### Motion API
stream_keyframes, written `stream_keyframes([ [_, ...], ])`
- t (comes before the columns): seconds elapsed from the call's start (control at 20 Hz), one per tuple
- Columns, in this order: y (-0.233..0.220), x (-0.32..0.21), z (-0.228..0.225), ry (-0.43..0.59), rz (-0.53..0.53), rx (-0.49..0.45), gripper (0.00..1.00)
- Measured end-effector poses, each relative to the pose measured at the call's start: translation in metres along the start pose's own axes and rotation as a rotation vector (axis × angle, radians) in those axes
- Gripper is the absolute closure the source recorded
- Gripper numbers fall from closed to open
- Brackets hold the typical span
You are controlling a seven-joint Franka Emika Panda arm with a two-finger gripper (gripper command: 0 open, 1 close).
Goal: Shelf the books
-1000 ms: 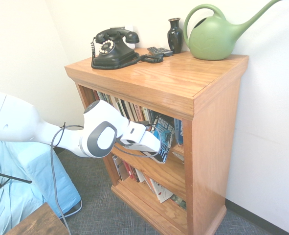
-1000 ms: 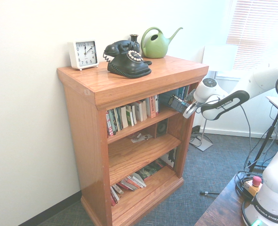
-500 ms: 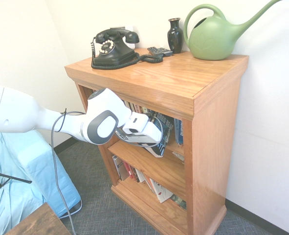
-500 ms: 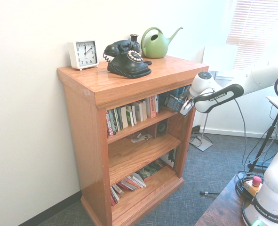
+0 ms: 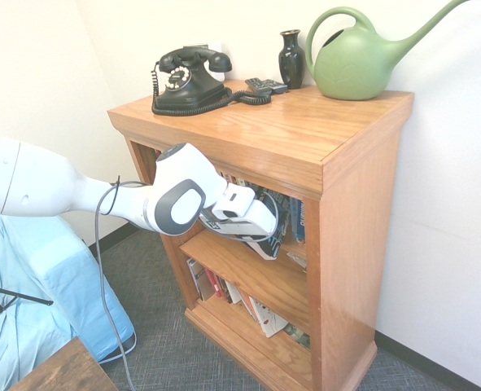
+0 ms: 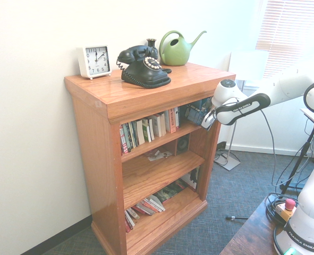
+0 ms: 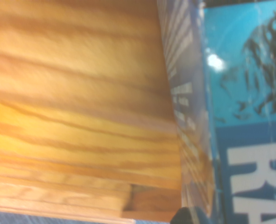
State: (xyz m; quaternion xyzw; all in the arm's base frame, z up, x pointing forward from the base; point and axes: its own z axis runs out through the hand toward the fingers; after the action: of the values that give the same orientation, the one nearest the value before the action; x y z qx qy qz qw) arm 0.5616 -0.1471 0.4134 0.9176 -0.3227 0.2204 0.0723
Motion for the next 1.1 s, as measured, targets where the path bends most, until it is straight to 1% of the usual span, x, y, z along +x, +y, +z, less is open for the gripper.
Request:
stream_keyframes([
  [0.3, -0.007, 0.004, -0.002, -0.053, 0.034, 0.06, 1.0],
  [0.65, 0.008, 0.018, 0.001, -0.087, 0.09, 0.105, 1.0],
  [0.95, 0.014, 0.028, 0.008, -0.104, 0.141, 0.141, 1.0],
  [1.1, 0.01, 0.033, 0.013, -0.103, 0.143, 0.145, 1.0],
])
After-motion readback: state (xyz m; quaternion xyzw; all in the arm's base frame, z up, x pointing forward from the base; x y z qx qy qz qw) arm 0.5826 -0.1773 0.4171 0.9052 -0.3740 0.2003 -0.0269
